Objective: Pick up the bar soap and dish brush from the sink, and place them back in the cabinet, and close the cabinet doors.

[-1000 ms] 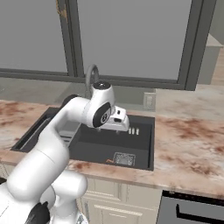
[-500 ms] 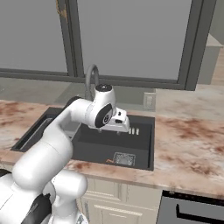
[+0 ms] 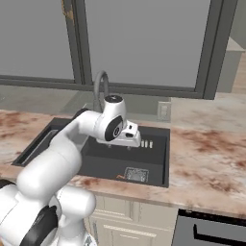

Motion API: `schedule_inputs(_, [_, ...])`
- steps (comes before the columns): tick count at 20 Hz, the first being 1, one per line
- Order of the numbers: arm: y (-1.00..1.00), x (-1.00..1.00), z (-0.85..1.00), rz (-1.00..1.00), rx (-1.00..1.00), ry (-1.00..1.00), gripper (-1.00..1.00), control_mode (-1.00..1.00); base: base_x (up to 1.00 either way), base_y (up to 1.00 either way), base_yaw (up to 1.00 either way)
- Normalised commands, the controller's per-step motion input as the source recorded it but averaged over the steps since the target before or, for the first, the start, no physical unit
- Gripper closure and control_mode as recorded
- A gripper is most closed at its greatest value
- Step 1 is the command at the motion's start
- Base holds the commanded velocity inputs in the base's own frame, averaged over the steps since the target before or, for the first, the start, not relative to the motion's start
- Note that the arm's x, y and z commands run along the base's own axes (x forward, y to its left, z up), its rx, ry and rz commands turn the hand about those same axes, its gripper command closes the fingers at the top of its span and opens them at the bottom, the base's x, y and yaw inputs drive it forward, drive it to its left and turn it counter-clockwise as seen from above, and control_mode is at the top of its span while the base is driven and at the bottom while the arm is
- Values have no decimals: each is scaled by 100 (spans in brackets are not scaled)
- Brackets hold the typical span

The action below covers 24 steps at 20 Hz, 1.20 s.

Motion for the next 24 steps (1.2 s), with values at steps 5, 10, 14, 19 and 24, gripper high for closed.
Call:
schedule_inputs(5, [1,16,-1,0,0,0,-100,-100,0,0,0])
schedule_inputs(10, [0,19,0,0,0,1,-100,-100,0,0,0])
schedule_inputs(14, [1,14,-12,0,0,1,-100,-100,0,0,0])
schedule_inputs(19, [3,8,-26,0,0,2,-100,-100,0,0,0])
schedule_inputs(24, [3,5,-25,0,0,2,-100,-100,0,0,0])
